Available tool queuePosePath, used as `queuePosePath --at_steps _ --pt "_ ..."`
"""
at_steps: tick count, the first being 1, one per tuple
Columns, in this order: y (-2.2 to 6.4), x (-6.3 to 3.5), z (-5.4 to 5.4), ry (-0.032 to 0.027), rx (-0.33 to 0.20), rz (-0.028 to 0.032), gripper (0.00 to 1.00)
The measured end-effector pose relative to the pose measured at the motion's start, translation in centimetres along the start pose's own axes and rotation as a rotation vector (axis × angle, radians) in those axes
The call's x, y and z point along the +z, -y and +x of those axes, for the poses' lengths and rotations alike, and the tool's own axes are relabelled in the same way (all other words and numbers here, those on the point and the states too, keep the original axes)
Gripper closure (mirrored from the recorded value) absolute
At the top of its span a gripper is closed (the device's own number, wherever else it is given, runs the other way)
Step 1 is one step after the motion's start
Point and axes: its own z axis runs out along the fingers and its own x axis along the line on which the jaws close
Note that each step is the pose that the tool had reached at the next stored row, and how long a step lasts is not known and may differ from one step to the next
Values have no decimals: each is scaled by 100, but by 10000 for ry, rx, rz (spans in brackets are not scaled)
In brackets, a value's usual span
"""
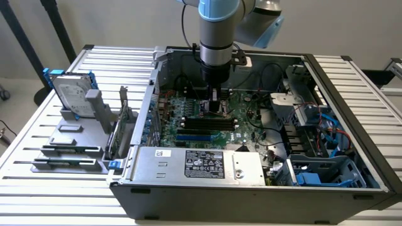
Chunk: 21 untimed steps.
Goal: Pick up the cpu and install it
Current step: 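Place the cpu into insertion slot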
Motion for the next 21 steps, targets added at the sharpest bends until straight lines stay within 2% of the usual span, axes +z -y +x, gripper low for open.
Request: queuePosePath --at_steps 21 --pt "0 18 1 -16 -137 0 44"
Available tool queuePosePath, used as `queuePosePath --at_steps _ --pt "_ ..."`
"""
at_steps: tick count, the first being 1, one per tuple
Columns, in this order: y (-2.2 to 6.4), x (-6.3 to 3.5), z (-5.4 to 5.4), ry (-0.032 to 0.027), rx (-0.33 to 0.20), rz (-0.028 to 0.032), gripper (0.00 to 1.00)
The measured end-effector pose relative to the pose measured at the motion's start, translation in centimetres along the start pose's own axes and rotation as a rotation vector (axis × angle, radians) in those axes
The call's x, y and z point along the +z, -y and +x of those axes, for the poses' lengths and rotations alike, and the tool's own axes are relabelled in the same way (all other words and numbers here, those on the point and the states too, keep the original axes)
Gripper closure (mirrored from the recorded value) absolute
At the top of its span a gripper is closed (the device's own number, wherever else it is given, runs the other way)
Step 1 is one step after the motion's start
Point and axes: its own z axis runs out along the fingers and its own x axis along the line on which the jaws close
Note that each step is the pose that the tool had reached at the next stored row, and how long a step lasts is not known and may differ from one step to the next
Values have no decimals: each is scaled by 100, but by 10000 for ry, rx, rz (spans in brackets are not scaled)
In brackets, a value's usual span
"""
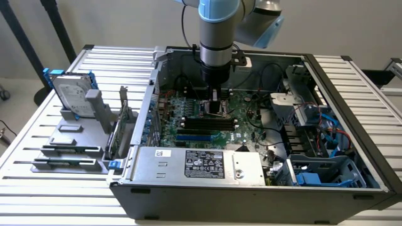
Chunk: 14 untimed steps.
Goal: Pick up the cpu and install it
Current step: 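Place the cpu into insertion slot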
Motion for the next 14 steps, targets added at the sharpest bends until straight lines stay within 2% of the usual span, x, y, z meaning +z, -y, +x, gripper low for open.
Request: queuePosePath --at_steps 1,14 --pt "1 -2 -1 5 0 3 37" --pt "-2 -43 0 7 0 15 37"
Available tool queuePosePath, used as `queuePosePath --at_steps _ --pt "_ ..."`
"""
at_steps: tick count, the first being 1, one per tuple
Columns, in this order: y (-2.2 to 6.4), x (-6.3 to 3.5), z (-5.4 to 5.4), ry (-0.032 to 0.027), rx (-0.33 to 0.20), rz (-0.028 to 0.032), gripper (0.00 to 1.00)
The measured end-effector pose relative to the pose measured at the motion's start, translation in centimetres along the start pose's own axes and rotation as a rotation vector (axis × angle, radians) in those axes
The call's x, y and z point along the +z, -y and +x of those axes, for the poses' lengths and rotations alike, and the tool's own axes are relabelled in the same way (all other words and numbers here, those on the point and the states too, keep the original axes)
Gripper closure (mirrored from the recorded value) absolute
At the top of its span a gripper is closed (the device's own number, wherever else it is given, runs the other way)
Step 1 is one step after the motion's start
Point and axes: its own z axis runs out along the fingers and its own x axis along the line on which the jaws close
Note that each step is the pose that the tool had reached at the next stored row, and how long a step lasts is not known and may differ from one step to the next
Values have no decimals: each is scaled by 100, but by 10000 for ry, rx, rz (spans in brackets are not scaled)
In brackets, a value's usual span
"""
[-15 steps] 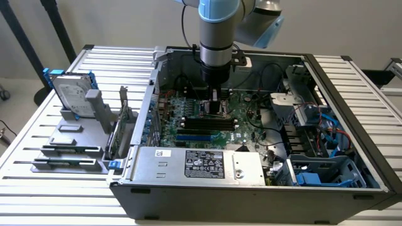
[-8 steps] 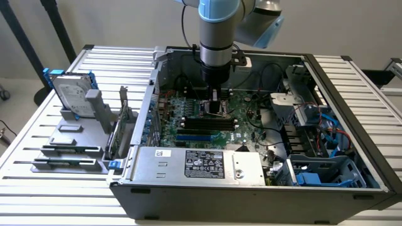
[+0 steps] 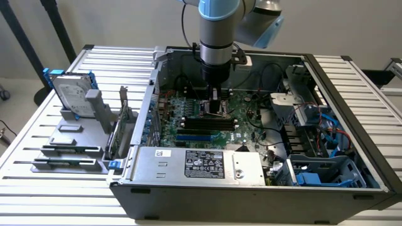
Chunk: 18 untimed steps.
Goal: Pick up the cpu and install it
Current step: 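Place the cpu into insertion slot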
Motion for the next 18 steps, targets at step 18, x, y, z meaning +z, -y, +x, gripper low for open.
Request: queuePosePath --at_steps 18 --pt "120 -244 -7 -24 2 36 53"
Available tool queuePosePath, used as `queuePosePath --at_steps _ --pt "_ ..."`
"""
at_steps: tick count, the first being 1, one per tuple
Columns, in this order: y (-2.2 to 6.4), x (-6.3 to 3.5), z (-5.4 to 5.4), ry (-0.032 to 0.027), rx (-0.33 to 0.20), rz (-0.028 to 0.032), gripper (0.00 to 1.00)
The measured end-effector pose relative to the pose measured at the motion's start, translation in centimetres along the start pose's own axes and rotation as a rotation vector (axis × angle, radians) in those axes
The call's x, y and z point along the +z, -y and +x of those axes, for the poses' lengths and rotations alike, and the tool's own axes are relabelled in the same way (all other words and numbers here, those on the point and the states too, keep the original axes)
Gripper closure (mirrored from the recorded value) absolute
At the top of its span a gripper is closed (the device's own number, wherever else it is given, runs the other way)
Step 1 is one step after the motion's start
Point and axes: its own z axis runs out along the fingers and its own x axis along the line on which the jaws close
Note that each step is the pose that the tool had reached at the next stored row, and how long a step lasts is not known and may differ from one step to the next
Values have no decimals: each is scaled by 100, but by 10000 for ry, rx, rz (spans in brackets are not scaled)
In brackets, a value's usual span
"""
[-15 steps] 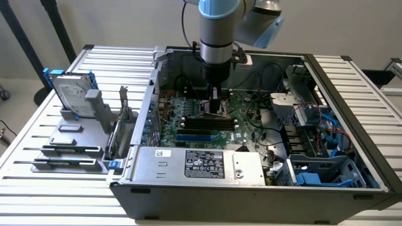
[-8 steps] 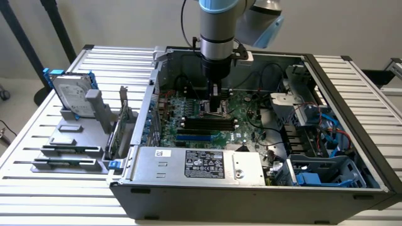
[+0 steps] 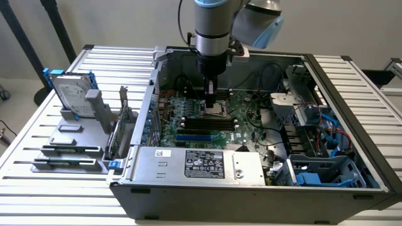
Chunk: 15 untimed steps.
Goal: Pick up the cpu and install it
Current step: 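Place the cpu into insertion slot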
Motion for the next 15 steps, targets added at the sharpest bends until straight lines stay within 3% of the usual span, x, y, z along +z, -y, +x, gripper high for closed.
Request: queuePosePath --at_steps 5,9,15 --pt "181 -26 -31 -24 2 0 70" --pt "267 -34 -47 -26 4 8 87" --pt "323 -42 -68 -30 7 14 89"
